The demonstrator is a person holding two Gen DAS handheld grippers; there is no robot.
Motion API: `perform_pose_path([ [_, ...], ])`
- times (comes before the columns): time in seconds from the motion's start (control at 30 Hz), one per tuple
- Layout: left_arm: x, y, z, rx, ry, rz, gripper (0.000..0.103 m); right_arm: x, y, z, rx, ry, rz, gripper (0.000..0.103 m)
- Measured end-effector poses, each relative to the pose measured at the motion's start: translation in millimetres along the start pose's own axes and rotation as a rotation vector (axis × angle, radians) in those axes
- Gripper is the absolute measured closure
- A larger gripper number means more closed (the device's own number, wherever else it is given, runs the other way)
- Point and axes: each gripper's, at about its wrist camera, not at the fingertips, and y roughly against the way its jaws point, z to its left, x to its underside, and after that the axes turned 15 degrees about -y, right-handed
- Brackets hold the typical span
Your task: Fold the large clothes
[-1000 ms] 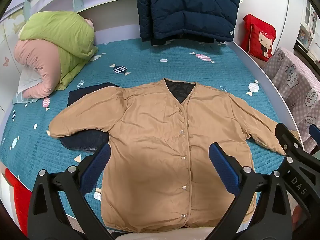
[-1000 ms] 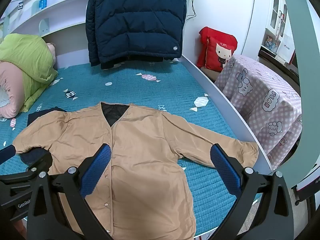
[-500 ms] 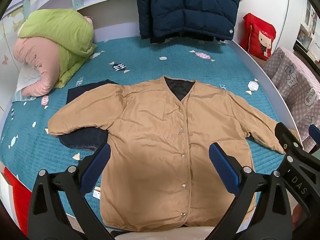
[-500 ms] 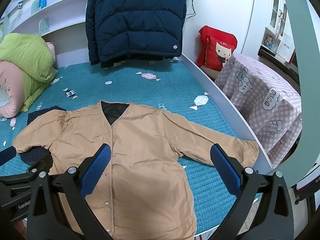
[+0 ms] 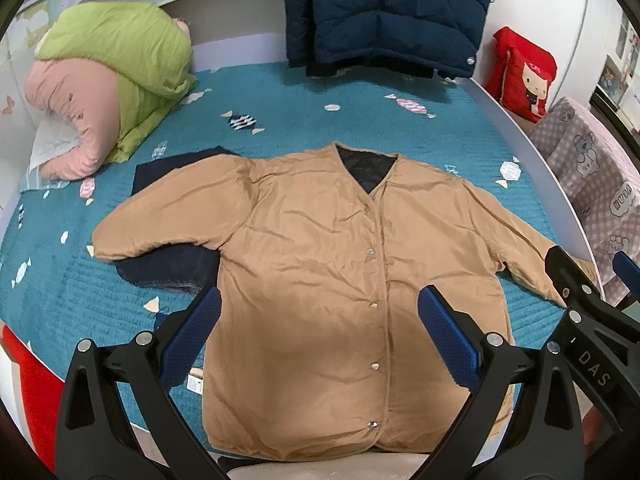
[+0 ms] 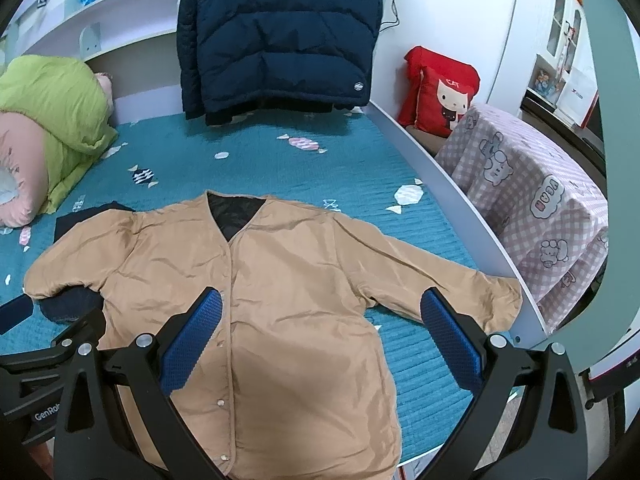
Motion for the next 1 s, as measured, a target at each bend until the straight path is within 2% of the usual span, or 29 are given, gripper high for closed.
perform_pose_path([
  [0.43,13.0,-19.4,52.9,0.030,0.093,0.075,0.005,6.7,-16.6,56.0,-0.025,0.072,0.063,0.007],
  [0.63,22.8,-28.4,84.0,0.013,0.162,0.111,0.005,10.7,-28.6,91.6,-0.067,0.129,0.103,0.007],
  [0.77,32.6,-33.8,110.4,0.010,0.236,0.132,0.005,11.1,-36.0,114.9,-0.124,0.160,0.139,0.007],
  [1.0,44.5,-38.9,160.4,-0.041,0.350,0.144,0.005,8.3,-59.9,162.5,-0.318,0.182,0.266,0.007],
])
